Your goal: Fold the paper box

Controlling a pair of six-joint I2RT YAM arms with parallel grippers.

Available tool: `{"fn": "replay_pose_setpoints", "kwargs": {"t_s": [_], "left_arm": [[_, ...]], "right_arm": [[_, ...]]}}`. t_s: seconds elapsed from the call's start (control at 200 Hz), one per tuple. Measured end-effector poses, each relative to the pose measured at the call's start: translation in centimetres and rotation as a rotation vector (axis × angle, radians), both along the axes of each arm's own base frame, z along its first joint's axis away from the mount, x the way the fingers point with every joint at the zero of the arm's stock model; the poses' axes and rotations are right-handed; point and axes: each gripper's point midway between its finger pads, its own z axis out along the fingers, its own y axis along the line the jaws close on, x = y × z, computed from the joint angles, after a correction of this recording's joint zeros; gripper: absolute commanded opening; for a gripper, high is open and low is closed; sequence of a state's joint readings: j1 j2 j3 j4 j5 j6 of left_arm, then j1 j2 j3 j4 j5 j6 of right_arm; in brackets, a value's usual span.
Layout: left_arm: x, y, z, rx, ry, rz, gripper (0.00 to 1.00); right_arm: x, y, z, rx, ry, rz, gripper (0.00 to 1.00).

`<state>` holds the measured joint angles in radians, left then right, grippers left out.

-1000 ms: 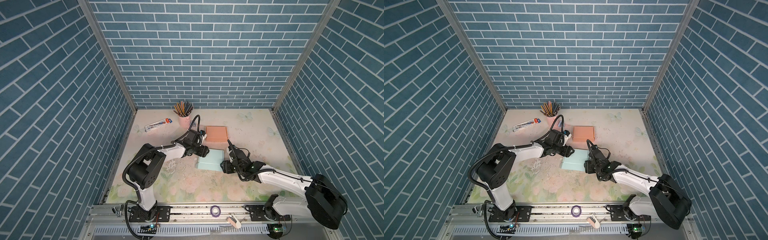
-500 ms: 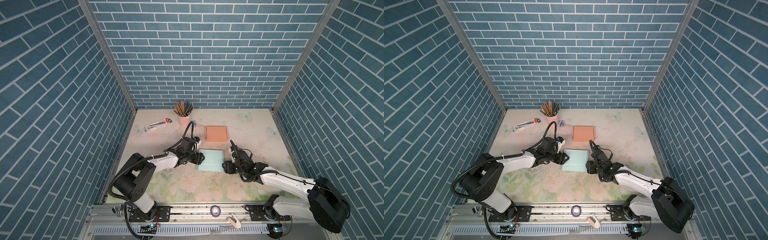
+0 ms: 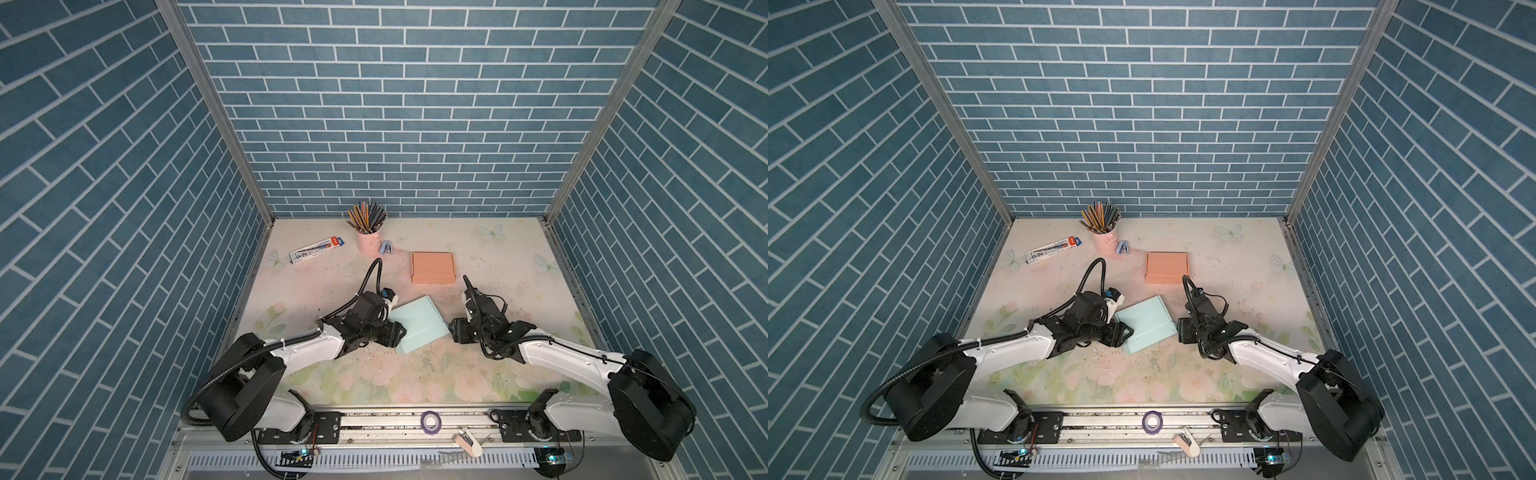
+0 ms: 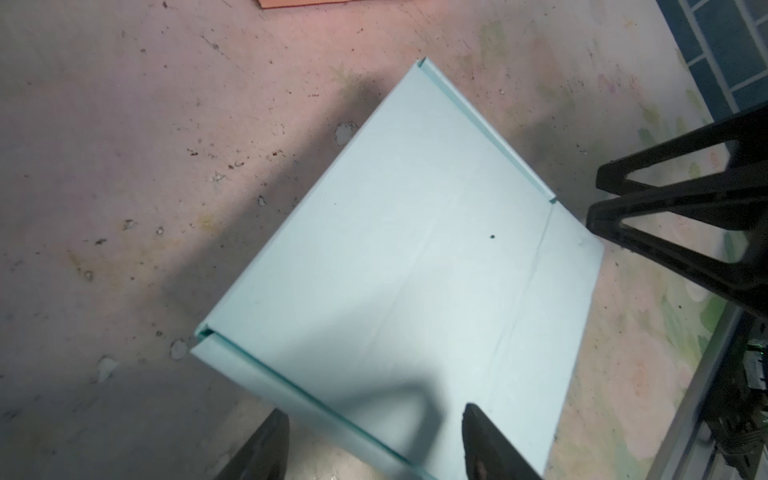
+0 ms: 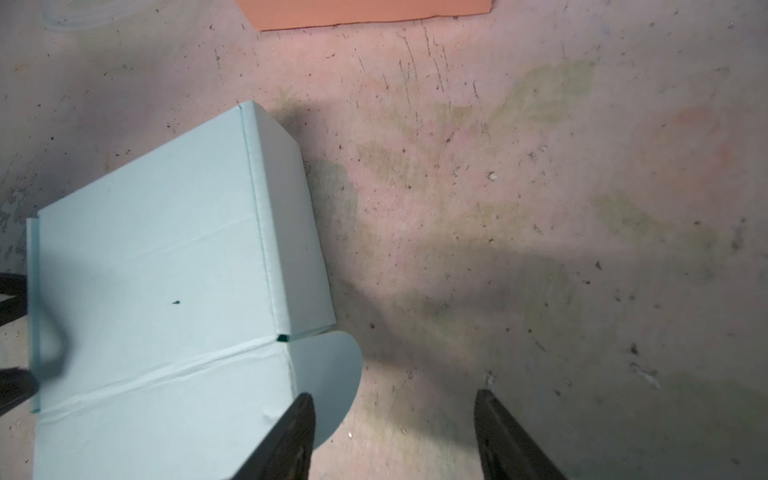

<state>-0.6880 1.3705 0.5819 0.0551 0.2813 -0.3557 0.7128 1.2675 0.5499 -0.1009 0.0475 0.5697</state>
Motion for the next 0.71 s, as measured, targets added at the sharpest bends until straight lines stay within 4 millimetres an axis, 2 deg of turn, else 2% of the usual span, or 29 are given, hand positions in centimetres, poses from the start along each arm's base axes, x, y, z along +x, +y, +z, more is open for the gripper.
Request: {"fn": "replay_pose_setpoints", "kwargs": {"t_s": [0.22, 0.395, 0.545, 0.705], "left_arm": [[0.6, 0.2, 3.0, 0.003, -0.057, 0.001, 0.68], [4.0, -0.4, 5.1, 0.014, -0.103, 0.001, 0.69], [7.1, -0.6, 4.4, 0.021, -0.084, 0.011, 0.69], [8.9, -1.8, 2.6, 0.017, -0.034, -0.012, 0.69]], "right_arm": [[1.3, 0.9, 1.4, 0.001, -0.027, 0.017, 0.61], [0.9, 1.0, 2.6, 0.033, -0.040, 0.026, 0.61], [-0.8, 0.9, 3.6, 0.133, -0.047, 0.033, 0.60], [-3.7, 1.2, 2.3, 0.215, 0.019, 0.057, 0.59]]}}
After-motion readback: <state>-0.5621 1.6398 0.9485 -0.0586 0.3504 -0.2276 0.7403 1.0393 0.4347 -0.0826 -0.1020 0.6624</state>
